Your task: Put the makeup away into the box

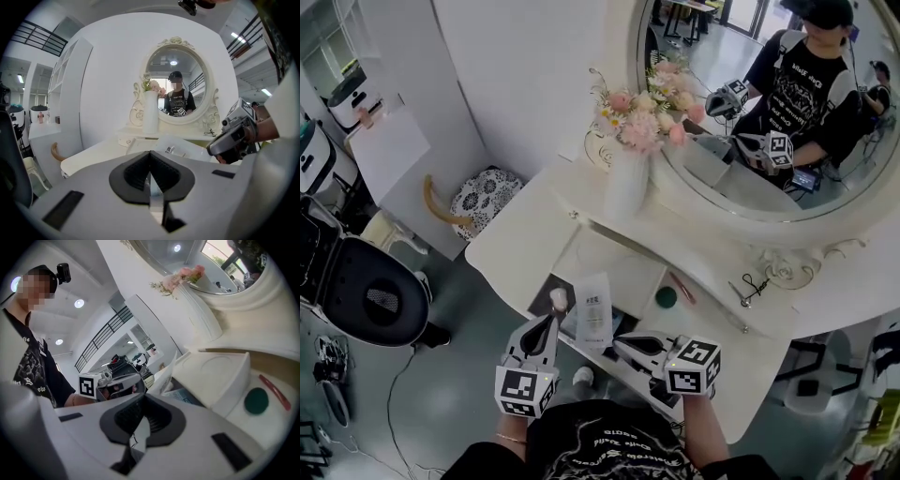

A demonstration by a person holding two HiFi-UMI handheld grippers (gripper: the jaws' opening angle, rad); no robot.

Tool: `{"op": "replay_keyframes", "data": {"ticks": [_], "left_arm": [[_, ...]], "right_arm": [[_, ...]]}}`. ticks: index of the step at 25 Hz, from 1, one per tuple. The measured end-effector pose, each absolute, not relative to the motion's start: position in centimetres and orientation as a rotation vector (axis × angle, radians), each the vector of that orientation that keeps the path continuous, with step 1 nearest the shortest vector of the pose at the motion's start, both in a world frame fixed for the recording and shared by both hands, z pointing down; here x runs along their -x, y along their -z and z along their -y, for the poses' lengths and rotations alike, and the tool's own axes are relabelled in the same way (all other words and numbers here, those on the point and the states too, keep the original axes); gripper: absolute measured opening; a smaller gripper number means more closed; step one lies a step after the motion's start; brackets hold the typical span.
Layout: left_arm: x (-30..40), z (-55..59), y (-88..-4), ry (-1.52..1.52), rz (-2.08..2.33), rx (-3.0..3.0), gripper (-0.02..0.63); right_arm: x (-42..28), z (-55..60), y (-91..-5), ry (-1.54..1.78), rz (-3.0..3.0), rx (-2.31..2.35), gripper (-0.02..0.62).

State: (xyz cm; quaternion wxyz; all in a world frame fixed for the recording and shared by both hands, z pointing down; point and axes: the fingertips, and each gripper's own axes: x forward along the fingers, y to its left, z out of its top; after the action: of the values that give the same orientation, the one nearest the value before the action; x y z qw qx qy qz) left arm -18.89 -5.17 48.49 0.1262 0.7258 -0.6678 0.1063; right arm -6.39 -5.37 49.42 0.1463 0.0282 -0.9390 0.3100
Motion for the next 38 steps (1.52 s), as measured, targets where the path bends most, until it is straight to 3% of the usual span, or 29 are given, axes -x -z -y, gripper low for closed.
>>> {"op": "replay_keyframes", "data": {"ticks": [20,38], "left_arm": [[18.0,6.1,-49.8,-0.395,1.870,-2.148,0.015],[17.7,7.2,-51.8,-0.457,1.776,-2.184,0.015]], "right_arm": [[5.2,8.8,-53.7,-0.688,2.497,-0.276,0.008],[6.7,10.7,-55.1,-0.170,2.361,-0.472,0.009]]}}
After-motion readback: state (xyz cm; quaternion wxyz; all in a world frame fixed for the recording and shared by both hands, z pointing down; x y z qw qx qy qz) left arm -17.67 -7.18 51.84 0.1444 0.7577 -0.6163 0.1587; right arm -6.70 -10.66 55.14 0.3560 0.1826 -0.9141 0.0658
